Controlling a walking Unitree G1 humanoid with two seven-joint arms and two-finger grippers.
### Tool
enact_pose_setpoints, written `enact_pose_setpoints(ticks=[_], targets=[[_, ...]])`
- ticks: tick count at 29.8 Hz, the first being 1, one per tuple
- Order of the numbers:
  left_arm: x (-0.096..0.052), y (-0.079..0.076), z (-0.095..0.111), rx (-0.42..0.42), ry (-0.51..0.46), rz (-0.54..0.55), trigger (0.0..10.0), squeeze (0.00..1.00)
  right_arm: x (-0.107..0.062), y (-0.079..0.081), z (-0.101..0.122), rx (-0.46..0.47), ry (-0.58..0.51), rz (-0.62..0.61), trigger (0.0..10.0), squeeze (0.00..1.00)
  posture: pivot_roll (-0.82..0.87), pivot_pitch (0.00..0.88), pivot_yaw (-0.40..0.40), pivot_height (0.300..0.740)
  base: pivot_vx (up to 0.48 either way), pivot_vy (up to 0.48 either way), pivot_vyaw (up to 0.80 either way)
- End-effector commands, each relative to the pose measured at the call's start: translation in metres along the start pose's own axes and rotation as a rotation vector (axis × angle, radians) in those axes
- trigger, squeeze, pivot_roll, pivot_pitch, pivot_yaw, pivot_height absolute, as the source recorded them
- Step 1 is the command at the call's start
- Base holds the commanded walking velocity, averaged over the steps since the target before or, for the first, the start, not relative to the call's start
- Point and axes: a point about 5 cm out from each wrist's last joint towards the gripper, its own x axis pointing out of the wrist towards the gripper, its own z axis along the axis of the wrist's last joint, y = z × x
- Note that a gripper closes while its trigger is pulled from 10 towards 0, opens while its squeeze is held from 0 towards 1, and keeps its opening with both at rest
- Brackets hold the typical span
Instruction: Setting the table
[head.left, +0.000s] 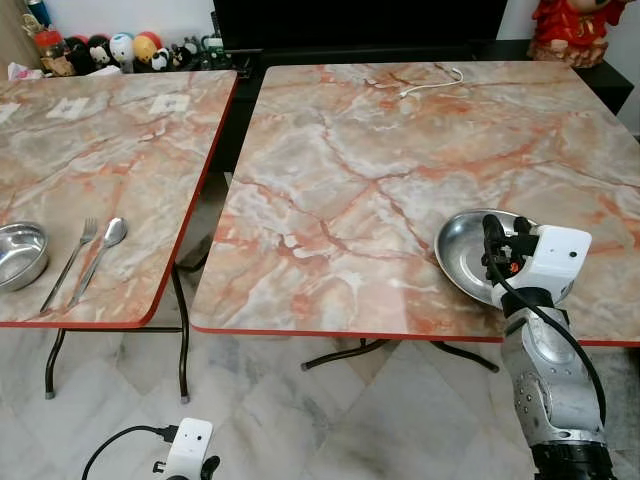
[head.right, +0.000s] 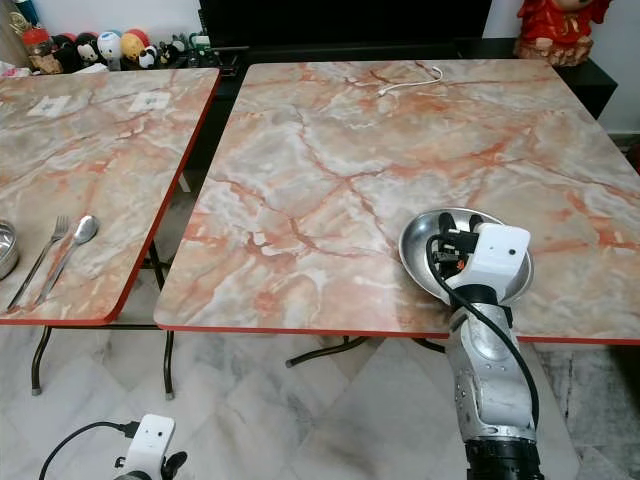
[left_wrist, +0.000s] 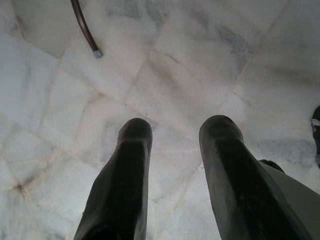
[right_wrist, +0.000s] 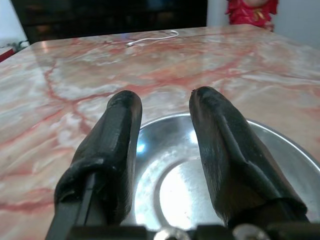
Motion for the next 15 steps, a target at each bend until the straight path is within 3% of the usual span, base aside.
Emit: enact_pose_setpoints(ticks=[1,7,15], targets=[[-0.002,0.003,-0.010,-0.006,0.041,0.016,10.0,0.00,-0.002,0.006,-0.003,-0.010,-0.007,0.024,10.0,0.00,-0.10,0.089,0.041,0.740,0.000,0.480,0.00],[-0.003,0.005,-0.011,-0.006,0.047,0.020,10.0,0.00,-0.001,0.012,-0.003,0.017,-0.015,0.018,10.0,0.00,-0.09,0.074,0.038,0.740,0.000,0.480,0.53],[-0.004,0.005,-0.014,-0.006,0.054,0.019,10.0,0.00,0.000,0.017,-0.004,0.044,-0.017,0.009,10.0,0.00,-0.10,0.055,0.035,0.740,0.000,0.480,0.00]])
